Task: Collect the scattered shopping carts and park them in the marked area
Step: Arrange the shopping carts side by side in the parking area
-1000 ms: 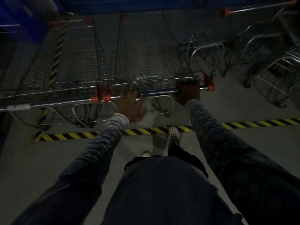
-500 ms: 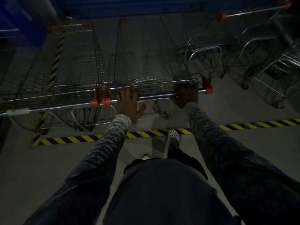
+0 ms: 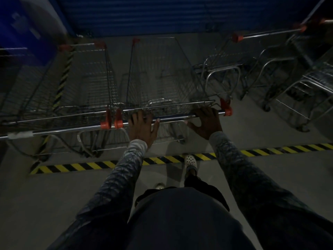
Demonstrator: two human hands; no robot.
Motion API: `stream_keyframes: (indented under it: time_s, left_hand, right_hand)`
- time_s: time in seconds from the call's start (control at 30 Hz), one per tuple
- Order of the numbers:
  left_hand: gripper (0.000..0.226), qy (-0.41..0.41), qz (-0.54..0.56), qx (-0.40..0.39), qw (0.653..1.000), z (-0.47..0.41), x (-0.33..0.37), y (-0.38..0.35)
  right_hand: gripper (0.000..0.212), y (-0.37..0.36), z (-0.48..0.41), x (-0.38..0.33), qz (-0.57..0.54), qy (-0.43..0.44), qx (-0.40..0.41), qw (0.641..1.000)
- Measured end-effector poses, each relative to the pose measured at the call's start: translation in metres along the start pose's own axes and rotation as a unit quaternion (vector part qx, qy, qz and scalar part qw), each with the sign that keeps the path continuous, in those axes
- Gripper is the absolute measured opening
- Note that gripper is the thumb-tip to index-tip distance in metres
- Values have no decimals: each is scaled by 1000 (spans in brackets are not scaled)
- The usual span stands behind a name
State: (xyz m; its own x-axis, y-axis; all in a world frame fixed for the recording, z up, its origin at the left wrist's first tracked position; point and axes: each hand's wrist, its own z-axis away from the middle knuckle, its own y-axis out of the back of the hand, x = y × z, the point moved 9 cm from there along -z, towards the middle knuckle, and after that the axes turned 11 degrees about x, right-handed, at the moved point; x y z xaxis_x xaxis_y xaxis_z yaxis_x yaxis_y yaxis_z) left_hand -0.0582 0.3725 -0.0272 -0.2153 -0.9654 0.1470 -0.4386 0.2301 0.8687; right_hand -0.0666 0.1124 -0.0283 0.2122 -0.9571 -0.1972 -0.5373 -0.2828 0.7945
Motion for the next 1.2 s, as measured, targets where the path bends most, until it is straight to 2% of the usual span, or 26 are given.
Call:
stream_keyframes:
  time_s: [0.2, 0.4, 0.63, 0.77, 0.9, 1.07, 1.2]
  left_hand:
    - [47, 33, 4, -11, 999, 4, -7, -1]
    - [46, 29, -23, 0, 999, 6, -5, 3]
    - [49, 37, -6, -19, 999, 8, -10, 3]
    - [48, 78, -25, 39, 996, 2, -48, 21]
    - [44, 112, -61, 47, 991, -16, -91, 33]
    - [41, 47, -58, 40, 996, -45, -87, 31]
    - [46, 52, -74, 18, 996, -47, -92, 23]
  right_hand:
    - [41, 4, 4, -2, -3, -42, 30, 999]
    - [41, 4, 9, -5, 7, -44, 20, 999]
    - [45, 7, 12, -7, 5, -33, 10, 999]
    - [47, 8, 11, -7, 15, -28, 7, 999]
    - [49, 10, 12, -10, 24, -24, 18, 999]
    - [50, 7, 12, -8, 36, -33, 10, 999]
    - [45, 6, 10, -9, 28, -37, 21, 999]
